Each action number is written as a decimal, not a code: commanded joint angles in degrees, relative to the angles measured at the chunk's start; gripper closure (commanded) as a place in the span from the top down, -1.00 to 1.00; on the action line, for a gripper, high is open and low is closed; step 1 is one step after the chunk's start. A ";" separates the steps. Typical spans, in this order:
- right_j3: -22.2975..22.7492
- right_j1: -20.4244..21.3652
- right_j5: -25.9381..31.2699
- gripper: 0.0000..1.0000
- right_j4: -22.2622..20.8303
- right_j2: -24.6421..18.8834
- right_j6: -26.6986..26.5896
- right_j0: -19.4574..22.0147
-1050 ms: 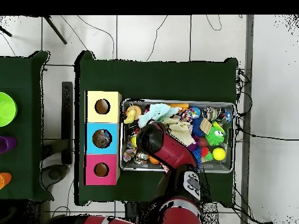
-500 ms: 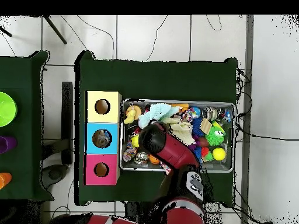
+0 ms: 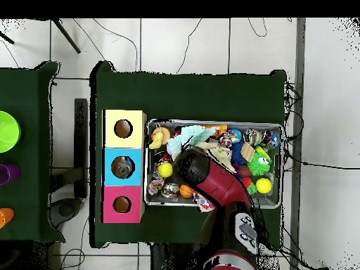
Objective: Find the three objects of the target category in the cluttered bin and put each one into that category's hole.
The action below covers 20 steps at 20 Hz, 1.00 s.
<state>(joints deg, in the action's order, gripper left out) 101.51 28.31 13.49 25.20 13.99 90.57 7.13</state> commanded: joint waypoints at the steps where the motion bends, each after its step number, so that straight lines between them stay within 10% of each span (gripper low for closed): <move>1: -0.06 4.08 7.36 1.00 -5.52 -2.12 2.88 4.94; 20: 0.15 4.89 5.79 1.00 -14.64 -8.89 0.11 14.91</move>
<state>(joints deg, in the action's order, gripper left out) 101.53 33.19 15.31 15.62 13.37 90.57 18.80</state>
